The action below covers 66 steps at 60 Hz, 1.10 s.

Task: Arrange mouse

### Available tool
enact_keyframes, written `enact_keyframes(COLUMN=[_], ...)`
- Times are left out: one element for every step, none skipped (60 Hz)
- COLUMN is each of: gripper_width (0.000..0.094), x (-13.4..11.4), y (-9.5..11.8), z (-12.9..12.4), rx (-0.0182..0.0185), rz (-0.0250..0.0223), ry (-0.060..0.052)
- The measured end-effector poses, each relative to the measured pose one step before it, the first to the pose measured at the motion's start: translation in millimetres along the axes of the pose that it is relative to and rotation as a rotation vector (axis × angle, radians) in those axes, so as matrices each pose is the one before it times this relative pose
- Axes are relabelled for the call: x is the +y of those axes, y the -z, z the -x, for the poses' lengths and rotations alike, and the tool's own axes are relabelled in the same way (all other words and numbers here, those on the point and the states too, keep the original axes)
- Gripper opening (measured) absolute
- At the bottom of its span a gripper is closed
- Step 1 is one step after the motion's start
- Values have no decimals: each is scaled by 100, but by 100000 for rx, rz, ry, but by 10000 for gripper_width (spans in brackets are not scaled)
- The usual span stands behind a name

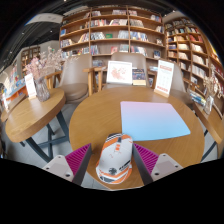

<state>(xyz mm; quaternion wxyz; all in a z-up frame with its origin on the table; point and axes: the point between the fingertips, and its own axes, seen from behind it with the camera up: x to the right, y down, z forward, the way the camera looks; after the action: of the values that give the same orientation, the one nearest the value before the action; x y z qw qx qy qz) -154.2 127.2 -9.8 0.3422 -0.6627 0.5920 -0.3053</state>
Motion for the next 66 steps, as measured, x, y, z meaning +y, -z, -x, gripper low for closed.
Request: enact_keyframes(gripper_width=[830, 825, 821, 813, 809, 809, 805, 803, 794, 785, 771, 749, 712, 671, 623, 522, 501, 481, 468, 459, 453, 444, 440, 436, 436, 435, 437, 436, 435, 436, 436, 436, 438, 437, 437, 437, 438, 438, 438, 438, 438, 437, 437, 437, 438, 438, 437, 438, 437, 436, 436, 436, 437, 435, 435, 435, 435, 436, 435, 434, 434, 434, 436, 437, 438, 446], x=[9, -9, -33, 16, -19, -15, -30, -6, -14, 1, -35, -47, -40, -40, -25, -46, -58, 104, -29, 22, 9, 30, -28, -98, -192, -324, -485, -582, -736, -843, -818, -938, -1000, -1008, -959, -1081, -1025, -1057, -1014, -1001, -950, -866, -596, -332, -194, -103, 19, 90, 186, 103, 229, 343, 492, 590, 614, 588, 561, 570, 577, 731, 525, 377, 375, 376, 386, 392], y=[-18, -22, -29, -37, -31, -11, -25, -12, 8, 4, -20, -35, -37, -48, -69, -42, -29, 7, 31, -72, 93, 106, 143, 219, 303, 365, 419, 585, 376, 495, 211, 318, 380, 65, 209, 184, -47, -150, -198, -320, -413, -639, -851, -708, -748, -810, -829, -828, -869, -717, -925, -825, -807, -541, -711, -668, -593, -549, -452, -462, -332, -264, -257, -228, -197, -158], z=[29, 32, 42, 90, 6, -16, -42, -25, 20, 55, -9, -62, -85, -112, -138, -115, 159, 53, 30, -193, -69, -36, -68, 21, 30, 53, -20, 124, -117, -104, -242, -237, -208, -382, -368, -286, -558, -665, -775, -833, -896, -1032, -1048, -947, -839, -716, -683, -609, -563, -593, -246, -203, -224, -263, -209, -178, -162, -174, -188, 13, -191, -165, -123, -151, -131, 88], rx=[-150, -192, -256, -170, -118, -50, 22, 1, -147, -93, 27, 106, 227, 342, 433, 335, -636, -157, -94, -13, 99, 210, 22, -381, -724, -883, -813, -532, -566, -475, -398, -427, -443, -419, -232, 190, 290, 690, 1077, 1373, 1552, 1649, 1799, 1803, 1441, 991, 798, 688, 505, 44, -358, -503, -372, -115, -234, -350, -436, -418, -313, -78, -252, -279, -146, 27, 131, 357], rz=[-54, -104, -98, -108, -106, -109, -124, -82, -105, -103, -151, -151, -206, -212, -195, -262, -299, 386, 69, 466, 386, 503, 412, 340, 132, -140, -518, -891, -1097, -1054, -1126, -1010, -1030, -1256, -1084, -865, -1092, -1171, -1351, -1583, -1555, -1278, -677, -181, 111, 253, 396, 520, 535, 404, 650, 997, 1409, 1690, 1691, 1576, 1405, 1326, 1389, 1151, 973, 826, 576, 508, 475, 586], ry=[141, 166, 167, 144, 109, 3, -12, 59, 74, 91, 99, -39, -70, -115, -161, -190, -889, -327, 188, 331, -28, -102, -154, 44, -30, -373, -745, -1061, -1108, -883, -427, -236, -466, -697, -881, -613, 27, 773, 1123, 1100, 926, 756, 870, 1029, 859, 514, 161, -90, -177, -222, -341, -222, -126, -111, -311, -503, -685, -869, -1133, -1133, -925, -499, -128, 32, 115, 184])
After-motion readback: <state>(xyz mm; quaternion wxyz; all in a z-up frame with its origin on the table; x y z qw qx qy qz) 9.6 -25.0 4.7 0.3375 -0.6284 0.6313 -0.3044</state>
